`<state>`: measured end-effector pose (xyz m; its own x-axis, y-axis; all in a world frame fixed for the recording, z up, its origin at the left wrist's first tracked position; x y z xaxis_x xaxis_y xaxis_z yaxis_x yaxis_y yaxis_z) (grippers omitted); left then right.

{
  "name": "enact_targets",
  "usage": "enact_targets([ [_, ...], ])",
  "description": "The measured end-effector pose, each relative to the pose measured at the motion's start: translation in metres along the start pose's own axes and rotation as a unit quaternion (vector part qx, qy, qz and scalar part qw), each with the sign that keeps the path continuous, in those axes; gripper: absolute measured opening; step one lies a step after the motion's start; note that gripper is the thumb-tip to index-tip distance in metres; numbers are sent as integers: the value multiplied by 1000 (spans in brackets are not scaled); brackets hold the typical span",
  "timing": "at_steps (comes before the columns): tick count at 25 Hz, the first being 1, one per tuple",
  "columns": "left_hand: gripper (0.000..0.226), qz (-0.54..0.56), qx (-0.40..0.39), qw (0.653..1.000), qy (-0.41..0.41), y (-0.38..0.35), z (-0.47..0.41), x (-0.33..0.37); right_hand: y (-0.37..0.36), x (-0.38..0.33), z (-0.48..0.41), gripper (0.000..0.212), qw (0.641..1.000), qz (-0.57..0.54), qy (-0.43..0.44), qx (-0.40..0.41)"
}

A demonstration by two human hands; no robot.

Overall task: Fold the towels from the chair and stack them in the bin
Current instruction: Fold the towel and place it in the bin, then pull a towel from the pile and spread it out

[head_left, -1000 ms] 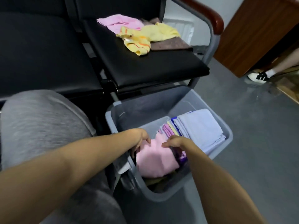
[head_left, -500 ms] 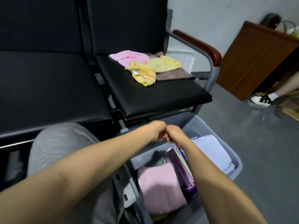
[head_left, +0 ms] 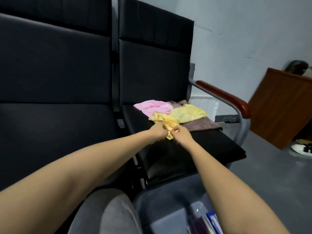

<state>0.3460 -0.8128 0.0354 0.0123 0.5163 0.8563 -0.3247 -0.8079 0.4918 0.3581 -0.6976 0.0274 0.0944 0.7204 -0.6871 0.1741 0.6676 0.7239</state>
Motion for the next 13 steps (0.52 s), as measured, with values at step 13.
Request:
enact_targets([
  [13, 91, -94, 52, 994, 23, -2, -74, -36, -34, 19, -67, 28, 993, 14, 3, 118],
])
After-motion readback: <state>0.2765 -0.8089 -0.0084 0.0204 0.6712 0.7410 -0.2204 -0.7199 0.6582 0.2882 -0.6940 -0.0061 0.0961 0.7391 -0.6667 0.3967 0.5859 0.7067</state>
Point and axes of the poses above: each hand's wrist, its own z-axis away from the middle knuckle, its own y-axis out of the back of the hand, x = y × z, the point moved 2 cm from there along -z, towards the middle knuckle, and after that the axes turned 3 degrees about y, right-handed, at the moved point
